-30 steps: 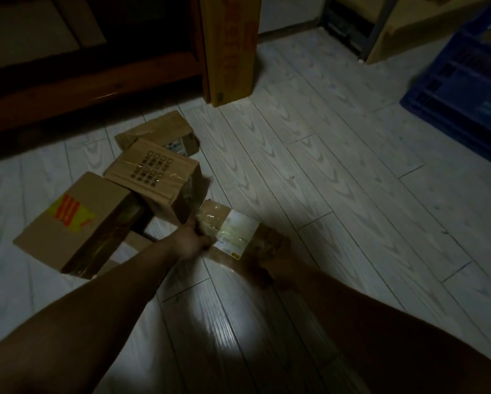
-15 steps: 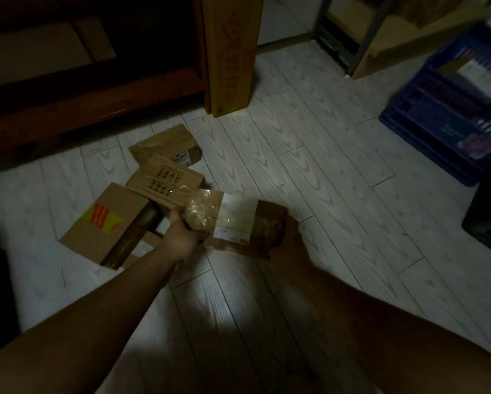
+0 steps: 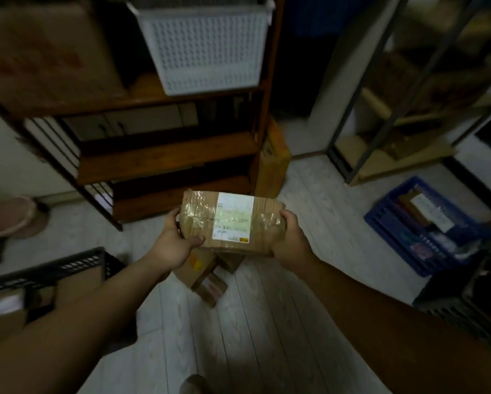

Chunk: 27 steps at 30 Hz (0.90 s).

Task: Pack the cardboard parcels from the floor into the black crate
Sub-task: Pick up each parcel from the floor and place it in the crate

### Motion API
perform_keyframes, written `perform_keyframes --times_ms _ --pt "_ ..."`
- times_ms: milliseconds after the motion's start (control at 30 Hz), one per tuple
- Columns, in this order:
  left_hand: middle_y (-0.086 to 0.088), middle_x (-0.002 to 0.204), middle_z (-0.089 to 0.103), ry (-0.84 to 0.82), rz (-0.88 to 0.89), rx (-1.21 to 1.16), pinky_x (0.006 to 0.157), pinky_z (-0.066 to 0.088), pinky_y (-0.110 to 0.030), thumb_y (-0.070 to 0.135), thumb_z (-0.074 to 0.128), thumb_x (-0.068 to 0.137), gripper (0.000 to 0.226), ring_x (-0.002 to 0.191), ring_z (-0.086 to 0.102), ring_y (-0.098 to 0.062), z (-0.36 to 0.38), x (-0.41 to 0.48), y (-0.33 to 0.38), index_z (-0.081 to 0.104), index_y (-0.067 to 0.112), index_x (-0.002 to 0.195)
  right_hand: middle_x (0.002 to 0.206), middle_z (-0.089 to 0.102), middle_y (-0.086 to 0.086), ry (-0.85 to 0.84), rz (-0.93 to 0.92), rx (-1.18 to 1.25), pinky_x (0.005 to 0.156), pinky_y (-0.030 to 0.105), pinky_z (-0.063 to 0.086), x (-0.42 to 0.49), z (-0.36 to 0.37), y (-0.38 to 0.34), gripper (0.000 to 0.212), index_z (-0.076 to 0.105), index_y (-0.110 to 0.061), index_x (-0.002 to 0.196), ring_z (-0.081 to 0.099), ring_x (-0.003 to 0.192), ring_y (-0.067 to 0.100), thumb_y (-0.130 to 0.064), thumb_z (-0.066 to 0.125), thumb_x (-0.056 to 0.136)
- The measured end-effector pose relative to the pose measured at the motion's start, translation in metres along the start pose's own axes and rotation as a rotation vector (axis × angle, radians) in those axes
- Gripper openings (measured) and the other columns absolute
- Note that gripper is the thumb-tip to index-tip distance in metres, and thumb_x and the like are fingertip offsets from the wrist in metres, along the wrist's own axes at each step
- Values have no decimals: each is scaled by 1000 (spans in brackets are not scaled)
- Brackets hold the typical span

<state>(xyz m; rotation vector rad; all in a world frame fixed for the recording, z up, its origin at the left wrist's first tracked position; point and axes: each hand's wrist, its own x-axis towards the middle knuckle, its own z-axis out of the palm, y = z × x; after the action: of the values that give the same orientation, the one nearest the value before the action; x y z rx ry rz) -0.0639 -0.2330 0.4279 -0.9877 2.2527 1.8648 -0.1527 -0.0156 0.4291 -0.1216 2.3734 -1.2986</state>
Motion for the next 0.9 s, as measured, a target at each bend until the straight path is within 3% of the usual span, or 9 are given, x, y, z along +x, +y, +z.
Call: perform_keyframes --times_ms 133,233,333,400,533,633,767,900 --pt "-3 129 51 115 61 -61 92 49 -44 -1 63 83 79 116 55 -29 -52 -63 43 21 26 145 135 51 3 -84 -99 -79 89 28 45 -31 -10 -78 75 24 -27 147 51 119 22 2 54 84" --pt "-5 128 53 227 103 -82 83 53 -41 -2 63 83 78 109 58 -28 -93 -107 62 24 27 144 137 48 4 -96 -171 -112 93 32 47 -56 2 -129 76 25 -30 146 50 122 25 2 54 84" --pt "-4 123 54 317 110 -114 77 55 -42 -1 63 83 76 102 59 -26 -141 -151 76 25 25 144 133 51 3 -129 -249 -133 86 32 51 -82 27 -176 73 26 -34 145 54 116 25 -4 55 84" --pt "-2 117 53 363 99 -142 70 54 -35 -1 61 84 75 100 58 -24 -178 -178 79 25 24 145 133 51 3 -172 -313 -126 86 34 53 -100 50 -205 72 27 -34 144 54 115 25 -8 57 84" --pt "-5 128 53 461 86 -123 85 54 -45 3 64 83 78 103 59 -26 -259 -229 65 23 26 145 134 51 5 -258 -403 -138 95 38 50 -140 116 -255 71 27 -31 145 54 117 26 -12 59 84" --pt "-4 128 51 522 62 -117 75 54 -38 5 63 84 77 106 57 -26 -320 -262 41 22 26 146 133 52 4 -317 -420 -138 90 30 48 -172 177 -285 70 27 -31 146 53 117 24 -12 59 87" --pt "-9 131 51 517 40 -87 87 51 -58 6 64 84 77 104 60 -35 -396 -291 1 23 29 145 133 53 4 -360 -407 -126 90 34 53 -209 258 -309 71 27 -33 145 55 116 24 -12 60 87" --pt "-10 137 48 493 20 -77 90 52 -51 7 63 85 79 108 58 -29 -453 -295 -28 20 28 147 133 53 2 -370 -386 -103 75 28 55 -228 317 -324 68 29 -32 144 57 113 22 -10 60 88"
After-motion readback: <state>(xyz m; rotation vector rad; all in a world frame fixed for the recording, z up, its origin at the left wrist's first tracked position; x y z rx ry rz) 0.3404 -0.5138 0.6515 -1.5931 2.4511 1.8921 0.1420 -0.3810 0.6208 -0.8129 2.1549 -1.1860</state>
